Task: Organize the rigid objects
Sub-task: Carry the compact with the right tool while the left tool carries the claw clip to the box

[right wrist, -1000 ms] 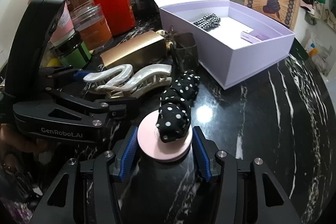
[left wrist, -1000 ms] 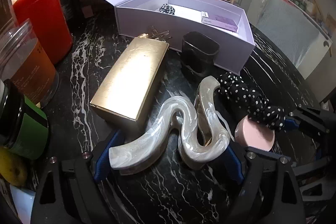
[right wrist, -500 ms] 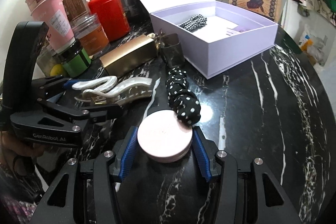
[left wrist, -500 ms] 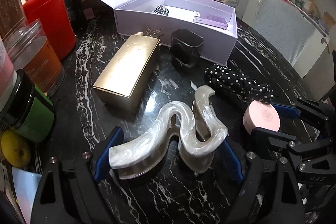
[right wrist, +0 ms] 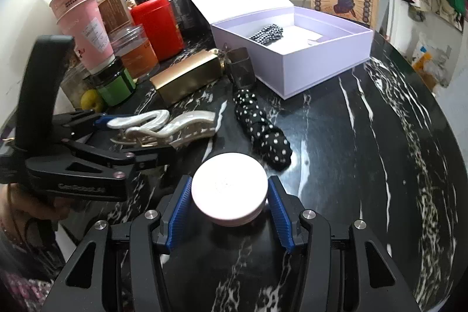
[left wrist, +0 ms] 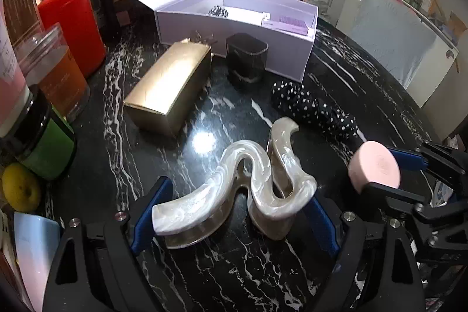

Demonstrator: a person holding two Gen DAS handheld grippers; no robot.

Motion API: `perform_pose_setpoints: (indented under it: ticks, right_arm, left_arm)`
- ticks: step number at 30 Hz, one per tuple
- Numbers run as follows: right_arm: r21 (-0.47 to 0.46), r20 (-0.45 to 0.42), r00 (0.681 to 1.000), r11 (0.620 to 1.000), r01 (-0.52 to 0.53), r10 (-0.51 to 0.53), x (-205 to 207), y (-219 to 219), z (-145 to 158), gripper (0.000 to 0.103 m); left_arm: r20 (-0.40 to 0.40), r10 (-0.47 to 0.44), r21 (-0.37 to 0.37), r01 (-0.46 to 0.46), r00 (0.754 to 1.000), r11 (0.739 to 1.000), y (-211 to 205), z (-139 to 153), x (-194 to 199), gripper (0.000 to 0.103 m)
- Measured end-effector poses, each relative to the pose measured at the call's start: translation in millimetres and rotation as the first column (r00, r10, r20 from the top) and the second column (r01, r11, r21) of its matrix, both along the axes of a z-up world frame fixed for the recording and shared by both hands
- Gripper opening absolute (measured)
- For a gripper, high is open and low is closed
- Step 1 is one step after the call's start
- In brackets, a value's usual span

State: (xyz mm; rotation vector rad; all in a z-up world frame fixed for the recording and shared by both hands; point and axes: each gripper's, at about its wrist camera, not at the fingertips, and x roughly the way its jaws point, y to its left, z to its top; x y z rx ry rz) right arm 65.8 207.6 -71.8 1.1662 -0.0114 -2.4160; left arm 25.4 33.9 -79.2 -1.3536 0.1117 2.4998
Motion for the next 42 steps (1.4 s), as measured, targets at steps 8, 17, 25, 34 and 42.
perform_pose_setpoints:
  ticks: [8,17,25,34,42]
  right_arm:
    - [-0.015,0.013,0.999,0.999,0.03,-0.029,9.4,6.7,-0.9,0.051]
    - [-0.022,0.016,1.0,0.999,0.027,-0.026,7.0,6.9,-1.8,0.051]
    - [-0.022,0.007,1.0,0.999,0.028,-0.028,-2.8,6.8,4.7,0.051]
    - [-0.013,-0.049,0.999,1.0,0.017,-0.018,-16.7,6.3,30.0,0.051]
    - [-0.003,-0.085,0.996,1.0,0.0,0.0,-31.5,7.5,45.6,0.051]
  left_arm:
    - [0.02,0.001,0.045,-0.002,1.0,0.999,0.2,-8.0,-3.0,0.088]
    - [-0.024,0.039,0.084,-0.037,0.999,0.996,-4.9,-0.7,-0.6,0.087]
    - [-0.055,0.055,0.106,-0.049,0.997,0.993,-13.6,20.9,-2.7,0.087]
    - [-0.107,0.051,0.104,-0.04,0.993,0.994,-11.2,49.0,-11.6,0.087]
    - [-0.14,0.041,0.114,-0.025,0.989,0.993,-5.6,68.4,-23.3,0.087]
